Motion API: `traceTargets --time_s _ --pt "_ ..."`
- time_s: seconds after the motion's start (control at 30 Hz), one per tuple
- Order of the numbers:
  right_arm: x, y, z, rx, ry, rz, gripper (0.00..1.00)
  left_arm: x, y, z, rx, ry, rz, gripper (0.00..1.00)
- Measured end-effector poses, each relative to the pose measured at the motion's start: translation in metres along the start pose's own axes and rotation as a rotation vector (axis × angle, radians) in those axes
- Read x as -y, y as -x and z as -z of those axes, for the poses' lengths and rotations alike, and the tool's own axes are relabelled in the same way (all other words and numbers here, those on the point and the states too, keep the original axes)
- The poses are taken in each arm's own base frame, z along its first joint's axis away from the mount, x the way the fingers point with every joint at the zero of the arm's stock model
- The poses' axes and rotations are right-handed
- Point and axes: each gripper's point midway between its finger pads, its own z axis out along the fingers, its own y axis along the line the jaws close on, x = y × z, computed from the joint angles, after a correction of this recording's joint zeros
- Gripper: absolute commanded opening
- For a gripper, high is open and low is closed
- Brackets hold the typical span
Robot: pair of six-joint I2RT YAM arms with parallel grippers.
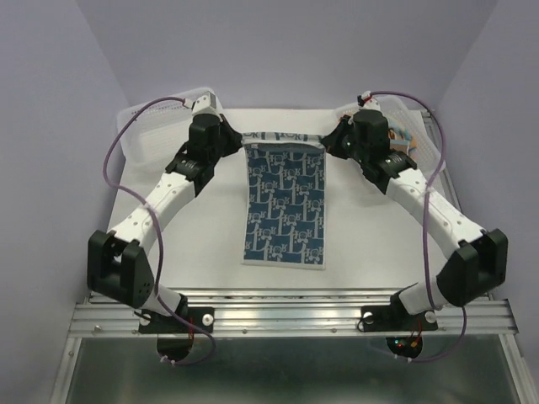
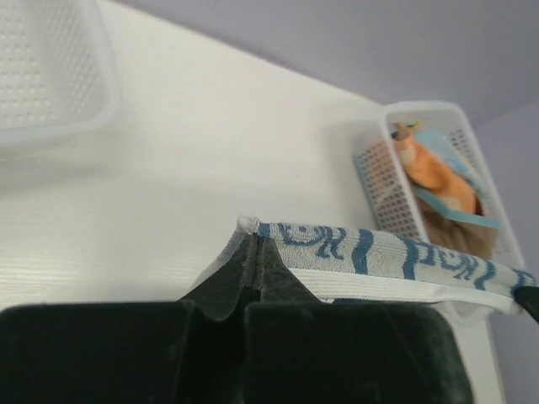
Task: Fold and stack the towels
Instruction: Flatten out the crumpled towel, then fold the towel
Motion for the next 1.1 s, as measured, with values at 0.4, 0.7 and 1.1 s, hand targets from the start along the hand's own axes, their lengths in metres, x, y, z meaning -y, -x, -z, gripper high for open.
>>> traceTargets --time_s 0.4,0.7,1.1 --pt "0.061 -0.054 -0.141 -0.212 -0.009 -0.04 0.01 -0.063 -0.052 -0.111 -0.184 0.064 -0.053 0.0" --pt "0.054 -0.068 -0.113 -0.279 0.052 -0.057 0.01 -0.078 -0.083 -0.089 -0.24 0.058 -0.032 0.0" --pt "0.061 -0.157 0.003 -0.454 0.09 -0.132 0.01 -0.072 -0.143 0.034 -0.275 -0.004 0.069 0.0"
